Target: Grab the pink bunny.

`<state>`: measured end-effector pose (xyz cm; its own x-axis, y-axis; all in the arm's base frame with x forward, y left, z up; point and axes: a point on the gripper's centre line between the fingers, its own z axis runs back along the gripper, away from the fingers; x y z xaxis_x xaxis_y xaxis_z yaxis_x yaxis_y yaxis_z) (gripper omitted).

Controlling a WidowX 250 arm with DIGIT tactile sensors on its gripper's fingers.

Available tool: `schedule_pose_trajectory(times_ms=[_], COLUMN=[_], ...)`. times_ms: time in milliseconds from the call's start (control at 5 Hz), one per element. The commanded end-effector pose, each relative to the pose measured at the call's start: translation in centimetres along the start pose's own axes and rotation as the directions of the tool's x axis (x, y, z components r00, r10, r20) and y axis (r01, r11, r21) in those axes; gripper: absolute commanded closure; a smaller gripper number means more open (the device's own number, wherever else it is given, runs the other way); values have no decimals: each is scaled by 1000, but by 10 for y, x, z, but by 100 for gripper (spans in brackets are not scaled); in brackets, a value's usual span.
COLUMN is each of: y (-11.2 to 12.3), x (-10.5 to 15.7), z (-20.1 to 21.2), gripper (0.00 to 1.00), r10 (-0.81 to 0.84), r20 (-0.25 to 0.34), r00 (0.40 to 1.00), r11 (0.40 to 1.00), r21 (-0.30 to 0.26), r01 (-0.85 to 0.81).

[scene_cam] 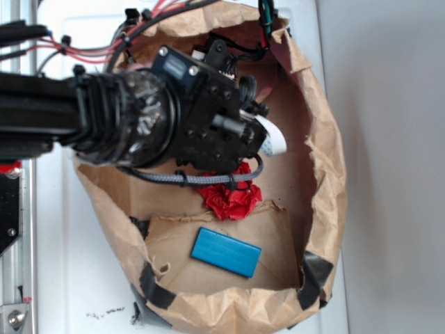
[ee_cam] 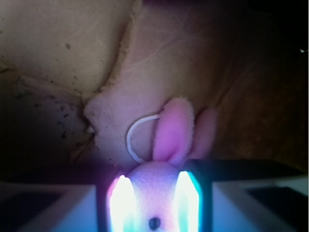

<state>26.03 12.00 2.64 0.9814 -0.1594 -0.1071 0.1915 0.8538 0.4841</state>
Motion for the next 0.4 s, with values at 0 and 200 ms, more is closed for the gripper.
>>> schedule_pose_trajectory(times_ms=[0, 200], y=[13, 27], x=[-2, -3], z=[6, 24], gripper=[100, 100], r10=[62, 63], r20=[2, 15], r00=[998, 998], r11=[998, 997], r21=[-18, -52], r01=[-62, -62])
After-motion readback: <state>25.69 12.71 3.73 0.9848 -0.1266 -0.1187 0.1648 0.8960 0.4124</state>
